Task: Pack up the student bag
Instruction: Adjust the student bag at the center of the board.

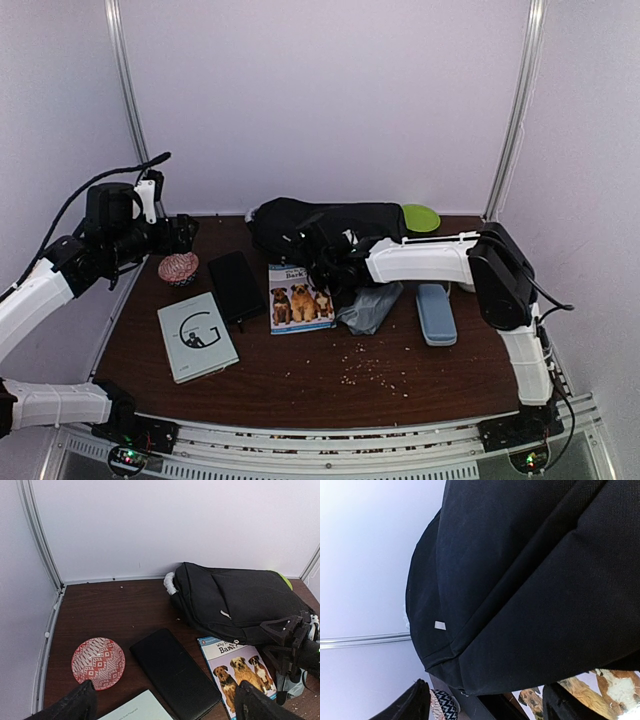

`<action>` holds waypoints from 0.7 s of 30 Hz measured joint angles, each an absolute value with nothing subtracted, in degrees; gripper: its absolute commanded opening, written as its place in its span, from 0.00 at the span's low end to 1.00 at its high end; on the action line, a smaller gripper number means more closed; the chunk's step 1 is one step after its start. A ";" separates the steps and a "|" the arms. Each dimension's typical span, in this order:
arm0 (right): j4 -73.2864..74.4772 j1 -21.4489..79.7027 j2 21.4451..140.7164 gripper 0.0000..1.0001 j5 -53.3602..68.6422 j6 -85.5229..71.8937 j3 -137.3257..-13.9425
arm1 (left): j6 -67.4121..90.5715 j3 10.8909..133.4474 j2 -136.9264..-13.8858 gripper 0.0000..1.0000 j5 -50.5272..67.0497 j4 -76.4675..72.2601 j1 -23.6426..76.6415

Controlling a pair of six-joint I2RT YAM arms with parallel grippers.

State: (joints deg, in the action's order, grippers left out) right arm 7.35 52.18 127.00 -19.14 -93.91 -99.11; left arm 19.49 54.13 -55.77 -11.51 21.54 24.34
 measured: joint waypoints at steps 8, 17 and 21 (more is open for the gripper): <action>7.94 50.96 130.52 0.49 -19.40 -97.73 -100.97 | 19.49 54.13 -55.81 0.98 -11.51 21.54 24.34; 7.51 49.84 130.96 0.06 -18.74 -96.25 -102.13 | 19.49 54.13 -55.99 0.98 -11.42 21.54 24.34; 7.01 49.63 130.93 0.00 -17.30 -93.97 -102.19 | 19.49 54.13 -55.99 0.98 -11.44 21.54 24.34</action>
